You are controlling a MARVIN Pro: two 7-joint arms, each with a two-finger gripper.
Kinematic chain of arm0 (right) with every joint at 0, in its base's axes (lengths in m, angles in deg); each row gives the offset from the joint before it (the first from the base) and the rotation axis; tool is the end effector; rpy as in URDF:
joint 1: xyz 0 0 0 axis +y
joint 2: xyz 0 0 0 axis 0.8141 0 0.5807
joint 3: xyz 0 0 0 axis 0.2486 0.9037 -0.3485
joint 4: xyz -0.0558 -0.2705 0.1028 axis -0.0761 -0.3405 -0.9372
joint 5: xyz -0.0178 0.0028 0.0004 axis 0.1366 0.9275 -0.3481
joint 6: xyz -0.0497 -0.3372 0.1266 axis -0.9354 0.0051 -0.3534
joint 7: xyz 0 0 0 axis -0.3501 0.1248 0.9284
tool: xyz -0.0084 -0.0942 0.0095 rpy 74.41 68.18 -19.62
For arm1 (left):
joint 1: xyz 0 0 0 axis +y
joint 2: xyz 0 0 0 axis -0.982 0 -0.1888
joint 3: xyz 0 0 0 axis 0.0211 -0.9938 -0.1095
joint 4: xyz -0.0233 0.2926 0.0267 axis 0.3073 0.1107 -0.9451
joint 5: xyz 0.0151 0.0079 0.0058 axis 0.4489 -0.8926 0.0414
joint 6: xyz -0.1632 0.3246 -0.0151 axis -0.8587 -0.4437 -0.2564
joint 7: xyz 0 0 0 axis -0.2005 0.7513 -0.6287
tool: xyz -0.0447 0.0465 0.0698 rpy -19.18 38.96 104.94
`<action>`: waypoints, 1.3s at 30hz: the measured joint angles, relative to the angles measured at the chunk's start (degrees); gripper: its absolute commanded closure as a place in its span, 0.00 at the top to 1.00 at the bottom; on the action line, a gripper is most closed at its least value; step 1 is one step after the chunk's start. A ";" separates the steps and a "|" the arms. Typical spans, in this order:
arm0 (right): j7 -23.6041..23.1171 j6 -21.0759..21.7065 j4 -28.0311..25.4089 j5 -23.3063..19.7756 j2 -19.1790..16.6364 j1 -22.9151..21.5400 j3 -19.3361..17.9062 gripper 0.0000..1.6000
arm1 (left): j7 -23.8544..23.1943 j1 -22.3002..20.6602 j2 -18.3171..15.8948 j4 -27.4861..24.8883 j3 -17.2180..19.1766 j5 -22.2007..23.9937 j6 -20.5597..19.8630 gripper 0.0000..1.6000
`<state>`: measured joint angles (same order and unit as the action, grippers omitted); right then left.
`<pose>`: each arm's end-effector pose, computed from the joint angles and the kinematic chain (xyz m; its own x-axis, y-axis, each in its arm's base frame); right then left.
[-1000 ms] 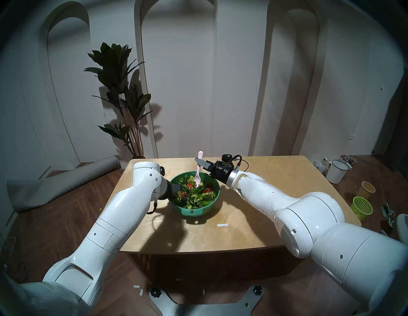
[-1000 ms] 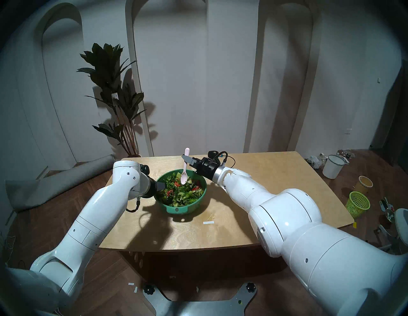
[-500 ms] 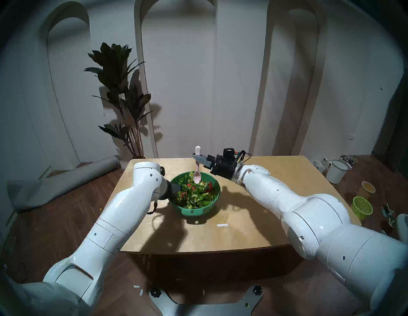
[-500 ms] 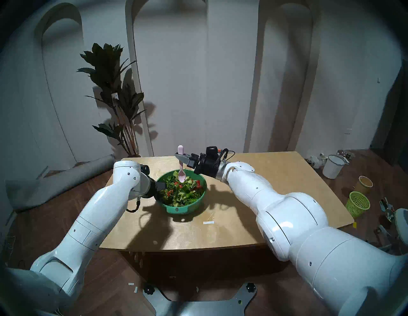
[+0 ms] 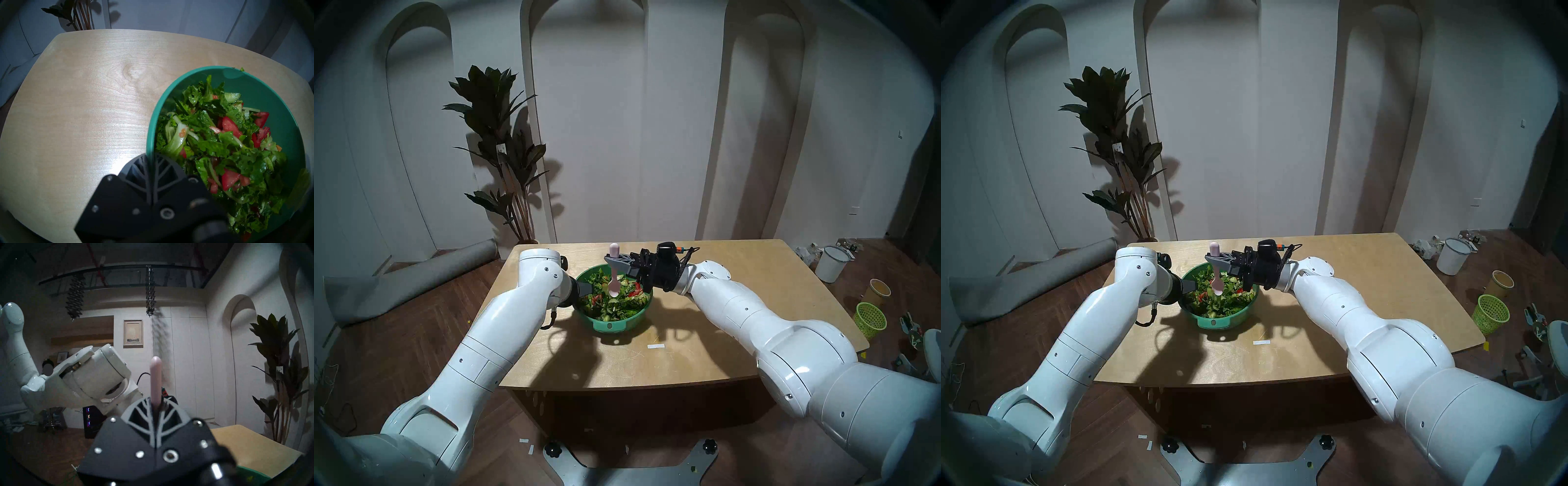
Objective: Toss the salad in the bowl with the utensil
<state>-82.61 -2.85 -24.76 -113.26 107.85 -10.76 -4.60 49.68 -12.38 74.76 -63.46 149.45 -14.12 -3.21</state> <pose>0.5618 0.1136 -0.2865 0.0292 -0.2886 0.9570 0.9995 0.0007 -0.0302 0.5149 -0.0304 -0.2538 0.7966 0.0930 0.5973 0.0518 -0.9950 0.0858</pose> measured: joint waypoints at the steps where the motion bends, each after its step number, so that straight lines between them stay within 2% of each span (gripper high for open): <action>1: -0.02 -0.07 -0.85 -0.29 -0.38 0.44 0.39 0.00 | 0.00 0.00 0.00 0.00 0.01 0.11 0.00 0.00; 7: -0.03 -0.07 -4.49 -1.86 -2.05 2.59 2.60 0.00 | 0.02 -0.03 0.00 0.00 0.05 0.63 0.00 0.00; 12: -0.03 -0.91 -4.56 -2.68 -2.40 3.35 4.78 0.00 | 0.02 -0.04 -0.02 -0.01 0.05 0.92 0.00 0.00; 17: -0.03 -2.63 -1.53 -2.78 -2.03 2.86 6.28 0.00 | 0.02 -0.05 -0.03 -0.01 0.02 0.98 0.00 0.00; 26: 5.05 -8.05 6.74 -0.11 -0.79 0.36 9.46 0.00 | -0.04 -0.03 -0.07 -0.01 -0.18 0.31 0.00 0.00; 39: 7.22 -10.00 11.10 4.41 0.73 -4.24 12.98 0.00 | -0.24 -0.03 -0.44 -0.09 -0.65 -0.26 0.00 0.00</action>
<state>-75.38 -12.85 -13.66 -108.86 108.58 -15.00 8.38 49.44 -12.40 74.32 -63.55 148.80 -14.39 -3.21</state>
